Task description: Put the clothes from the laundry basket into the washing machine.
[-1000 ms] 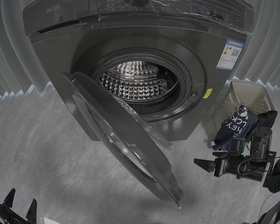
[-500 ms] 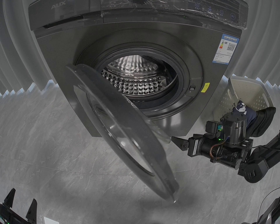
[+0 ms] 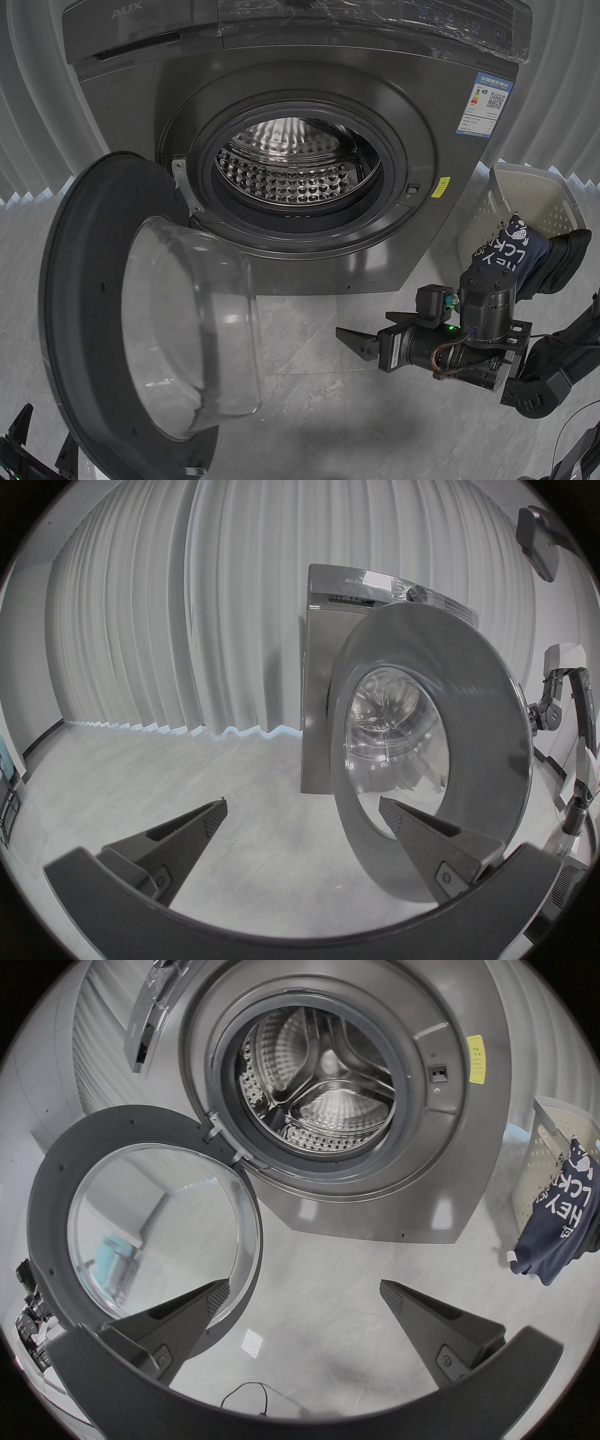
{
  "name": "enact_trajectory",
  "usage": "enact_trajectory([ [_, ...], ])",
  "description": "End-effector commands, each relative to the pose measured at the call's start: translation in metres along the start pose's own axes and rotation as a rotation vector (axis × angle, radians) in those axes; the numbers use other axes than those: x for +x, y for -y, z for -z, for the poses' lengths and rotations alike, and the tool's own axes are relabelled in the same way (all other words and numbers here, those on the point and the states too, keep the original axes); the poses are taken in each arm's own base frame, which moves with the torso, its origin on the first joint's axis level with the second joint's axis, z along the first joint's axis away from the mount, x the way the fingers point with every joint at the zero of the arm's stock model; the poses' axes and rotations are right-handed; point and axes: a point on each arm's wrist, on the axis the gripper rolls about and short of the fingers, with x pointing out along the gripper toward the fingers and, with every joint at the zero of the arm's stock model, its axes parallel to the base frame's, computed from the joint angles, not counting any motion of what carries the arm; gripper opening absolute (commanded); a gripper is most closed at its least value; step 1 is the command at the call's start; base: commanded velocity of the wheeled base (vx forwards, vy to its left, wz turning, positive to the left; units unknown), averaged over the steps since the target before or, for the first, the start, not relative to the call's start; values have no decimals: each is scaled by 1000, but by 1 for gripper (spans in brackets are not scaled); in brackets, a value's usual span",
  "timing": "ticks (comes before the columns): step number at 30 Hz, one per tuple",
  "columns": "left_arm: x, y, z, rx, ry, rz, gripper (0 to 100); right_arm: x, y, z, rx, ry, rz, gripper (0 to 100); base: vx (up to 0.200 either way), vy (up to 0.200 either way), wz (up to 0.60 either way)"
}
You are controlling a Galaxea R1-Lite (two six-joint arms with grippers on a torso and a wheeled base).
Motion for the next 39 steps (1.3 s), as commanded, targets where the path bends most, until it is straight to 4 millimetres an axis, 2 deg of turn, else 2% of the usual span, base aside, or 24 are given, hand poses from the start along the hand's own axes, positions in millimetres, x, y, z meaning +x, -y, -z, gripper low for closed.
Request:
enact_trajectory([
  [1,0,0,5,0,-3,-1,100,0,-4,-5,-1,32,-17,100,-200,0,0],
  [5,0,0,5,0,-3,-1,100,8,-7,-8,-1,52,-31,100,-200,0,0],
  [6,0,0,5,0,-3,-1,100,19,-8,-6,-2,47,-34,100,-200,0,0],
  [7,0,0,5,0,-3,-1,100,20,-8,-6,-2,50,-35,100,-200,0,0],
  [12,0,0,5,-2,-3,-1,100,37,-11,-6,-2,71,-47,100,0,0,0],
  [19,0,0,5,-2,-3,-1,100,56,-27,-6,-9,82,-83,100,0,0,0],
  [25,0,0,5,-2,-3,-1,100,75,-36,-4,-12,92,-105,100,-200,0,0],
  [34,0,0,5,-2,-3,-1,100,107,-76,19,-25,98,-205,100,0,0,0],
  [39,0,0,5,-2,-3,-1,100,124,-95,19,-22,137,-261,100,0,0,0],
])
